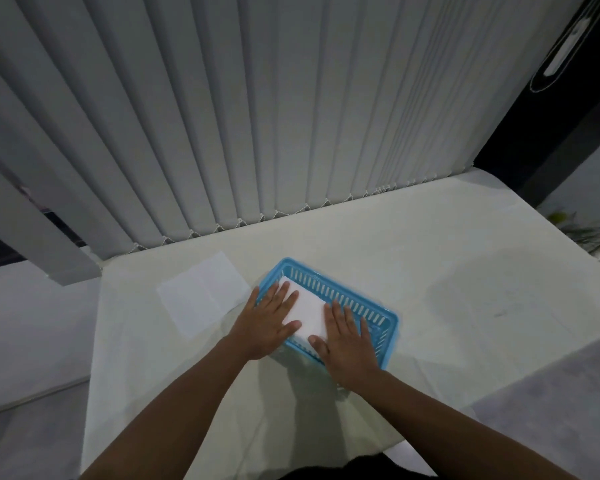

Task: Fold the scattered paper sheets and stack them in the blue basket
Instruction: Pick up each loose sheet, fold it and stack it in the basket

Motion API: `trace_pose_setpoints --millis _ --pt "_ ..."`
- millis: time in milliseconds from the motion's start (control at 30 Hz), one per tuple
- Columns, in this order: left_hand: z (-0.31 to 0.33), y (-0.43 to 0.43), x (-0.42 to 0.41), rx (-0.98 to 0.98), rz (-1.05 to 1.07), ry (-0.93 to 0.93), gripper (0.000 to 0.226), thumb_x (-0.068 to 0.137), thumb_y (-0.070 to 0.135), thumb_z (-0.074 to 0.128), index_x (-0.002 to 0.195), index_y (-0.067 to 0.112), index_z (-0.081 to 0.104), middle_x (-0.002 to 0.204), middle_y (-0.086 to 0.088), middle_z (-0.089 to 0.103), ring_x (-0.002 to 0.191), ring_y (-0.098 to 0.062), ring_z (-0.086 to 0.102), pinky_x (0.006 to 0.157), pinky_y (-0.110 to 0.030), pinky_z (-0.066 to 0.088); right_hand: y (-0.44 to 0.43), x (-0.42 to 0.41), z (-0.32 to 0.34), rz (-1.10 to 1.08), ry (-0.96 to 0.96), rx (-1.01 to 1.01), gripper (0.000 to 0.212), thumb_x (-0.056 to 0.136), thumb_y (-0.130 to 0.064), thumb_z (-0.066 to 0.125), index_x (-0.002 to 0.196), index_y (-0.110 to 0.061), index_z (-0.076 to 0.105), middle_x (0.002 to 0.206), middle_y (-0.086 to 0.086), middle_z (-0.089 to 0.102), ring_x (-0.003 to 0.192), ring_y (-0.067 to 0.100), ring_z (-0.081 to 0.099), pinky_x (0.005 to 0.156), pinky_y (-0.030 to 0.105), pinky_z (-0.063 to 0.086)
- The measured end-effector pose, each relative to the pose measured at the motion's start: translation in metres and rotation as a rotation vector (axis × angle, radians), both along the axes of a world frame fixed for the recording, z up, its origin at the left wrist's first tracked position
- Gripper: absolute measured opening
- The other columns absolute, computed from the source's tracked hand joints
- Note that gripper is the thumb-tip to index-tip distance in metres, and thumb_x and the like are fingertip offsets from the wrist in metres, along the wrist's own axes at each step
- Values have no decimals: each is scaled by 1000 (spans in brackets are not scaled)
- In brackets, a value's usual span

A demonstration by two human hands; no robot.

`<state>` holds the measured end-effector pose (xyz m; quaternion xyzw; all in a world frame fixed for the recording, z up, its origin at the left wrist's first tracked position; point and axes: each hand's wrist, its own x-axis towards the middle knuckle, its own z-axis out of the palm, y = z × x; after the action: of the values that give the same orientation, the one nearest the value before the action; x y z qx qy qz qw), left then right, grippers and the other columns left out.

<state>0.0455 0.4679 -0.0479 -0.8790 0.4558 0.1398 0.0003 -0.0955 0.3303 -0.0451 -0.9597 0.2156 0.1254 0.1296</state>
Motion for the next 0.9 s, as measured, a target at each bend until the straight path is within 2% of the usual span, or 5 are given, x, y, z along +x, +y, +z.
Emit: trace_pose_setpoints --millis 267,433,533,600,900 --pt "5 1 -7 -24 171 17 82 81 66 -8 152 25 -5 162 0 -8 150 -18 -7 119 -42 -5 -15 2 10 105 -15 -20 116 56 -71 -39 152 -17 -4 163 4 -4 149 25 -5 117 49 -9" --pt "12 21 -5 -217 489 5 61 97 54 21 151 26 18 161 0 16 148 -20 17 121 -40 10 -29 21 28 193 -196 -52 84 88 -66 1 149 -15 28 157 6 28 144 30 27 118 51 10" --pt "15 33 -3 -347 856 -5 56 98 47 35 147 20 31 155 -3 33 142 -23 32 117 -40 25 -34 44 40 259 -171 -18 78 86 -58 5 150 -18 23 160 4 21 145 28 20 119 49 7" --pt "16 40 -5 -345 1054 17 55 96 41 43 145 17 32 150 -6 40 137 -26 38 112 -42 34 -34 62 45 307 -172 -9 65 94 -52 20 151 -19 21 160 3 18 145 28 17 119 47 6" --pt "4 79 10 -342 1501 331 49 91 39 54 128 9 46 131 -15 53 124 -35 50 101 -45 40 11 162 50 668 -131 -62 50 97 -33 39 145 -19 34 159 3 22 143 29 19 119 45 7"
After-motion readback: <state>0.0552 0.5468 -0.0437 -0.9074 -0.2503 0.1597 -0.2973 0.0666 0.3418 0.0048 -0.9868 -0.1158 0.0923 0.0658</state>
